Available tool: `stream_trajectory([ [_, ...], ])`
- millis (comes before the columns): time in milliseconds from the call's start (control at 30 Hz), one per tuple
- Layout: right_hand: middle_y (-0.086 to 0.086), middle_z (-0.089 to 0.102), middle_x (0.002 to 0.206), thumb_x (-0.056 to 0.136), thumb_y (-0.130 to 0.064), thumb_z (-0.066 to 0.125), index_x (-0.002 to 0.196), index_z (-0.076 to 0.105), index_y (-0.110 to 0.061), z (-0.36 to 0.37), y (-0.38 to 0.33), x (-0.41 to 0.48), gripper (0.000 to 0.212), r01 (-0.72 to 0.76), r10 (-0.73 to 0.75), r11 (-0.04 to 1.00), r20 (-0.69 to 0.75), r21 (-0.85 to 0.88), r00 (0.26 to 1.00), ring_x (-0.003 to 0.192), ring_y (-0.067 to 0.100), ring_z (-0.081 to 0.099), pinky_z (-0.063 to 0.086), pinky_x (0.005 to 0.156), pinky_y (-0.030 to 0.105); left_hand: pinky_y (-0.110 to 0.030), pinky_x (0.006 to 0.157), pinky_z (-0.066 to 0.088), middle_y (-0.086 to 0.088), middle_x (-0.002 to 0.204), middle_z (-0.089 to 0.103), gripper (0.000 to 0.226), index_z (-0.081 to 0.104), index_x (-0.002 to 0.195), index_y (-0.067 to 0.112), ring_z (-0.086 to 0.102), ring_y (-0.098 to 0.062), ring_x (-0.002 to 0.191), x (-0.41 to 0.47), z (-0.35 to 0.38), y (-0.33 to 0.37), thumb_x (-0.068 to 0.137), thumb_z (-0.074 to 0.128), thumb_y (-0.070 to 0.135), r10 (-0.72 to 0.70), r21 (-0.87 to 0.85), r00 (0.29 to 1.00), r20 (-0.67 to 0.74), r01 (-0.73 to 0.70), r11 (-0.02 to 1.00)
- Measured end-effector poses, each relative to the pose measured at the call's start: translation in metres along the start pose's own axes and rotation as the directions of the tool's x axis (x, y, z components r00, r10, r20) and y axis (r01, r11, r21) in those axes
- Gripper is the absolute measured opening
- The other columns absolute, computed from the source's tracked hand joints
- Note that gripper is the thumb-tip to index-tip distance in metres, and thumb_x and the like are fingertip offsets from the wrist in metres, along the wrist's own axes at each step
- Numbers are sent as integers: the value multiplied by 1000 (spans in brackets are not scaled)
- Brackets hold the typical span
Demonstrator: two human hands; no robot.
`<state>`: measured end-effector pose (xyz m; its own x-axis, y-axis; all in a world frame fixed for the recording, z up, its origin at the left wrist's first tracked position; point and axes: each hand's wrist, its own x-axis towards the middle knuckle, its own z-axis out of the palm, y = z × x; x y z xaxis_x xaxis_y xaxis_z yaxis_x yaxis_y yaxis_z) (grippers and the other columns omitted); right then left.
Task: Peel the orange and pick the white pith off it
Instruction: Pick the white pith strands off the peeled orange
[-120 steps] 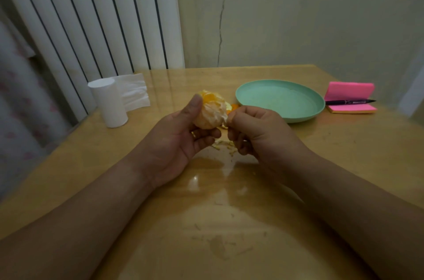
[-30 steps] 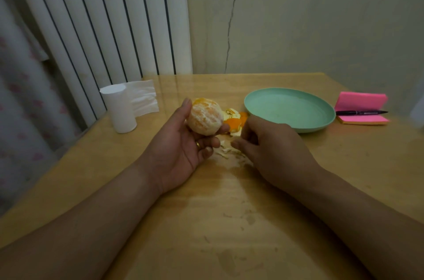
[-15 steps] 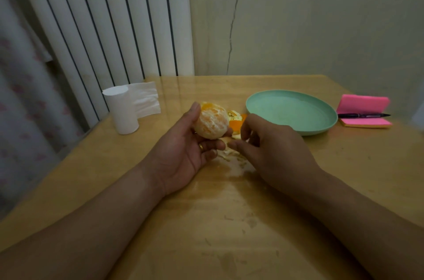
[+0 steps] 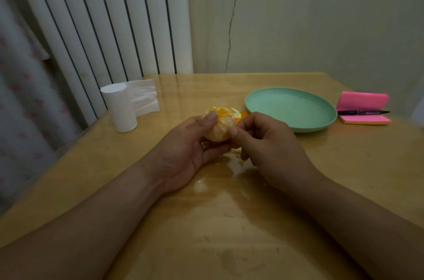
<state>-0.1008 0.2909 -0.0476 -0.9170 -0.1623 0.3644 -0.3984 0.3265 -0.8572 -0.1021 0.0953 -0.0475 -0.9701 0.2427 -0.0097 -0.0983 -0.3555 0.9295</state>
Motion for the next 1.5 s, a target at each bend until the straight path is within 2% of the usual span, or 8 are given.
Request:
stream_trajectory([
  [133,-6,75,73,101,-21,70,96,69,-18,0,0,1,6,-42,41,997,13,60,999,61,7,67,47,58,21,-40,101,59,-20,132,72,50,66,135,3,71,-28,115,-1,5,1,107,53,43,-37,-26,999,-8,37,999],
  [300,-4,76,75,101,-19,69,99,69,-17,0,-3,-1,3,-58,57,993,12,99,998,64,11,69,49,59,23,-34,88,62,-19,129,73,58,64,138,7,71,-27,108,0,3,2,105,51,52,-42,-7,999,-1,42,999],
  [500,-5,77,77,101,-38,69,96,70,-19,0,-7,-3,19,-80,81,996,-20,46,997,61,8,69,52,59,27,-35,91,60,-21,137,69,57,62,140,3,72,-27,115,-1,2,0,105,53,47,23,75,999,27,-25,997],
  [700,-5,78,79,103,-31,67,98,70,-17,-1,-6,-2,16,-94,93,994,6,64,996,65,11,71,54,60,30,-38,95,61,-28,140,63,62,57,141,-4,71,-29,116,-1,2,-3,99,62,41,99,112,995,13,-100,989],
  [833,-4,78,79,104,-25,65,99,69,-13,-2,-6,-3,14,-83,83,994,10,73,997,63,10,70,54,58,25,-40,98,60,-30,139,63,62,58,141,-4,71,-29,113,-1,3,-2,100,61,42,98,114,995,12,-99,989],
  [1033,-1,78,80,104,-21,64,99,69,-12,-1,-5,-2,11,-87,87,993,14,77,996,64,11,69,56,59,28,-35,90,62,-23,129,71,59,61,139,-2,72,-26,109,-2,5,0,103,55,44,54,89,999,1,-54,995],
  [1233,-3,77,81,104,-36,65,99,69,-16,0,-6,-3,21,-80,80,993,13,83,997,65,11,70,56,60,29,-33,90,61,-20,130,72,58,62,140,2,72,-24,109,-4,6,1,104,52,47,35,102,999,10,-36,994],
  [1500,-3,77,77,105,-20,63,96,69,-15,-1,-5,-2,12,-67,66,996,9,60,998,62,11,68,57,60,31,-34,91,60,-16,119,75,54,68,132,7,73,-23,106,-3,6,1,103,51,50,22,99,1000,14,-23,995],
])
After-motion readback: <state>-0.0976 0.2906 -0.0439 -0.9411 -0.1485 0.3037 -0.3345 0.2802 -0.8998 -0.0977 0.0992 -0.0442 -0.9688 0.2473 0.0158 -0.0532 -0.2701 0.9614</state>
